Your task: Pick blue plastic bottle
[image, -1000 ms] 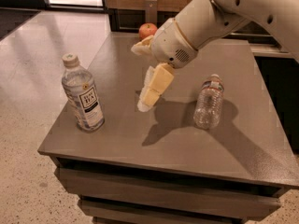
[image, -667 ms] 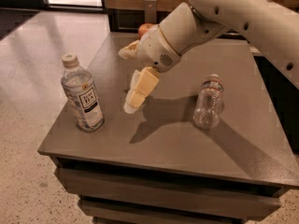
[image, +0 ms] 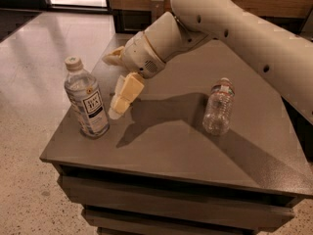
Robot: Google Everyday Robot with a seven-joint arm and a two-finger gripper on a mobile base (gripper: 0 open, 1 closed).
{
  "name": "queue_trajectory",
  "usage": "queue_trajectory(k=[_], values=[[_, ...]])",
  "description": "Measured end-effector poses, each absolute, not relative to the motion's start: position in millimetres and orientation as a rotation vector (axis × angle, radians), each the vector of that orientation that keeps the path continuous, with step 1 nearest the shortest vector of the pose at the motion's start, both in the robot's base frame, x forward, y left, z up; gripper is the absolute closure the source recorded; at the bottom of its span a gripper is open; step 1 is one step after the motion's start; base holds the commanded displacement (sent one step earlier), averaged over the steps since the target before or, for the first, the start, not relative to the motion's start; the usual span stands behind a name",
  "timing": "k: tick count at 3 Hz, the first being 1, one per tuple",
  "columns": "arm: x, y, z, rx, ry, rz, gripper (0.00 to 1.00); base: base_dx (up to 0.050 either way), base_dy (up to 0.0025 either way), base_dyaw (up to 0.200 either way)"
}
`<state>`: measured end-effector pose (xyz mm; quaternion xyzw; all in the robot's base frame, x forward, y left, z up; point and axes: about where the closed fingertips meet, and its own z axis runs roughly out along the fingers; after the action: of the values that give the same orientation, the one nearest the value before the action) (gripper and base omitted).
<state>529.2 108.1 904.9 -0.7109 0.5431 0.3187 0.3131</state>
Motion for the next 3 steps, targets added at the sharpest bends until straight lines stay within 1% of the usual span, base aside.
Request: queue_trajectory(k=[2, 3], values=[[521, 147, 901, -1.908, 1.332, 0.948, 0.00, 0.000, 0.00000, 0.000], [517, 156, 900, -1.922, 1.305, 0.983, 0.17, 0.000, 0.00000, 0.000]])
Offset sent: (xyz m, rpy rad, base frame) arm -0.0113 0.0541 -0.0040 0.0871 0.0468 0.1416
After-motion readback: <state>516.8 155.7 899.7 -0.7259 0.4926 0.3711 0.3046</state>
